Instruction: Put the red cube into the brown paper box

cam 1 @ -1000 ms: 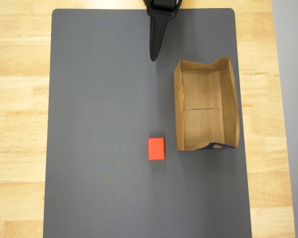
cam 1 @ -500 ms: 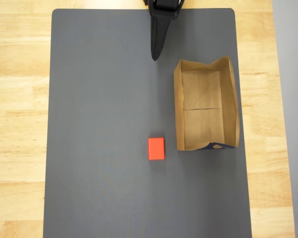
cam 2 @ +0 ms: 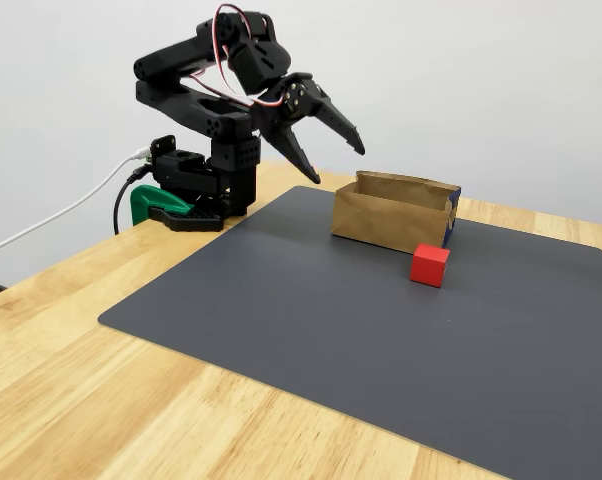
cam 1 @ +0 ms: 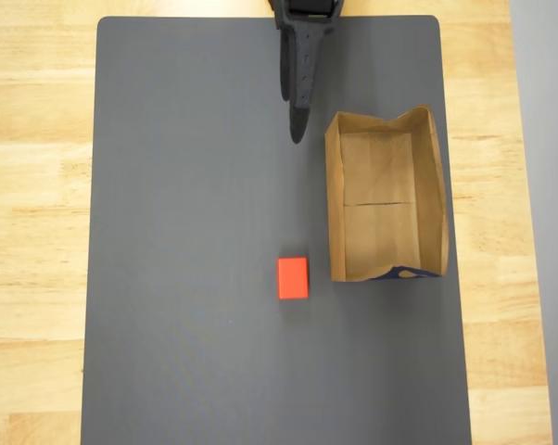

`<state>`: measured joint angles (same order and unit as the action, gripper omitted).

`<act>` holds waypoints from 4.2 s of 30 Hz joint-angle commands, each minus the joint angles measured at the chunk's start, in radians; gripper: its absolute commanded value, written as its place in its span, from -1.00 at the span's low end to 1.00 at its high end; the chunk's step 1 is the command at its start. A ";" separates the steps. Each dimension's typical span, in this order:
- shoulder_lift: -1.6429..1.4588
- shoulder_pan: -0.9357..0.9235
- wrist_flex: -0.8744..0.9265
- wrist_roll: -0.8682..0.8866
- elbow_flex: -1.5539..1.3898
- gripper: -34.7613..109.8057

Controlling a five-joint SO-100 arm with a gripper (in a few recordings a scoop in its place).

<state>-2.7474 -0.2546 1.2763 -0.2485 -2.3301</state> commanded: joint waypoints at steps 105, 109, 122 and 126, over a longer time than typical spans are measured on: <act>0.612 0.321 -0.500 -0.218 0.222 -0.52; 0.629 0.374 -0.500 -0.218 0.198 -0.52; 0.620 0.489 -0.380 -0.201 0.156 -0.42; 0.620 0.499 -0.376 -0.179 0.144 -0.31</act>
<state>-2.0923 0.2209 0.8866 -0.4310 -2.1675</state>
